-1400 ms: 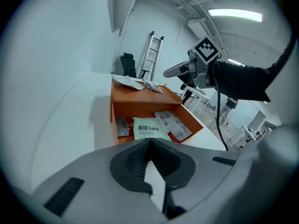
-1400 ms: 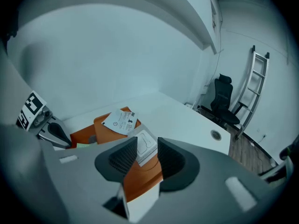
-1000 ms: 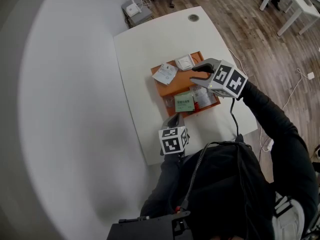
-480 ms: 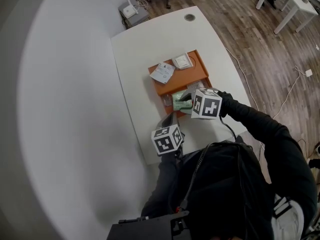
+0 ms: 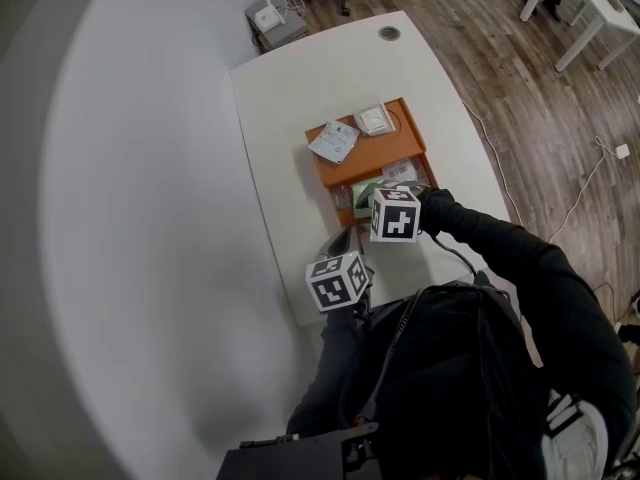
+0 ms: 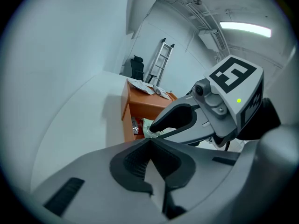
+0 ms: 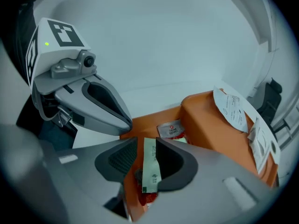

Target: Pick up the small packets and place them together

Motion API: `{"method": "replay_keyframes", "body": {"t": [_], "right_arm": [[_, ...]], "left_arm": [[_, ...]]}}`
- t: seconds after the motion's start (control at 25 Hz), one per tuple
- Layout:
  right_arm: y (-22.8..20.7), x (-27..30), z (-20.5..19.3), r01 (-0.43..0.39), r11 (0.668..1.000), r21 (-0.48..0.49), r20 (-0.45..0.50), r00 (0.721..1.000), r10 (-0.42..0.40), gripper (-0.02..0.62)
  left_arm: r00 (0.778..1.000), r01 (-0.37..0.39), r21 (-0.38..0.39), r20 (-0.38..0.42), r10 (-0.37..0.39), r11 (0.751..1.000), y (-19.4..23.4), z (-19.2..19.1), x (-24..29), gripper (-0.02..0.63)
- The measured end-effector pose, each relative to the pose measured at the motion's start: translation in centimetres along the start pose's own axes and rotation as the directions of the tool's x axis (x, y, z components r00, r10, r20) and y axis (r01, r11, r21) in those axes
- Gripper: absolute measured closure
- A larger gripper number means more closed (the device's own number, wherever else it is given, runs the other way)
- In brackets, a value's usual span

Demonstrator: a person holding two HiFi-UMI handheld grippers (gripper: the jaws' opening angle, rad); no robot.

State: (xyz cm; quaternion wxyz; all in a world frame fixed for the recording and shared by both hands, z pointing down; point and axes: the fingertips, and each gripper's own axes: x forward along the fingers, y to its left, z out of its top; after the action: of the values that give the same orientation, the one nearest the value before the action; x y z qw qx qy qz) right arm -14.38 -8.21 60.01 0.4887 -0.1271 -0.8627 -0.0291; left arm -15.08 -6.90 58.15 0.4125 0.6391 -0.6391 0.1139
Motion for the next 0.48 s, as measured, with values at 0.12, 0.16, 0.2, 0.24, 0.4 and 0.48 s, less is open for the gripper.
{"method": "replay_keyframes", "body": {"t": [0.12,0.16,0.2,0.24,0.4,0.48], "right_arm": [[-0.4,0.6,-0.2,0.007,1.0,-0.01,-0.026,1.0,-0.007,0.476],[-0.4,0.8,-0.2,0.01,1.0,-0.014,-0.034,0.999,-0.01,0.476],[-0.5,0.9,-0.3,0.013,1.0,-0.02,-0.043,0.999,-0.014,0.476],[-0.6,1.0,-0.4,0.018,0.999,-0.026,-0.052,0.998,-0.02,0.476],[-0.9,1.5,-0.6,0.047,0.998,-0.045,-0.082,0.995,-0.051,0.479],[-1.0,1.6,-0.8,0.06,0.997,-0.048,-0.096,0.993,-0.064,0.5]], "left_arm": [[1.0,0.001,0.002,0.0,-0.001,1.0,0.0,0.0,-0.1,0.611],[1.0,0.002,0.002,0.0,-0.002,1.0,-0.1,0.0,-0.1,0.611],[1.0,0.004,0.002,0.0,-0.004,1.0,-0.1,0.0,-0.1,0.611],[1.0,0.005,0.002,0.0,-0.005,1.0,-0.1,0.0,-0.1,0.611],[1.0,0.008,0.007,-0.002,-0.008,1.0,-0.1,0.0,-0.1,0.611],[1.0,0.009,0.012,-0.003,-0.009,1.0,-0.1,0.0,0.0,0.611]]}}
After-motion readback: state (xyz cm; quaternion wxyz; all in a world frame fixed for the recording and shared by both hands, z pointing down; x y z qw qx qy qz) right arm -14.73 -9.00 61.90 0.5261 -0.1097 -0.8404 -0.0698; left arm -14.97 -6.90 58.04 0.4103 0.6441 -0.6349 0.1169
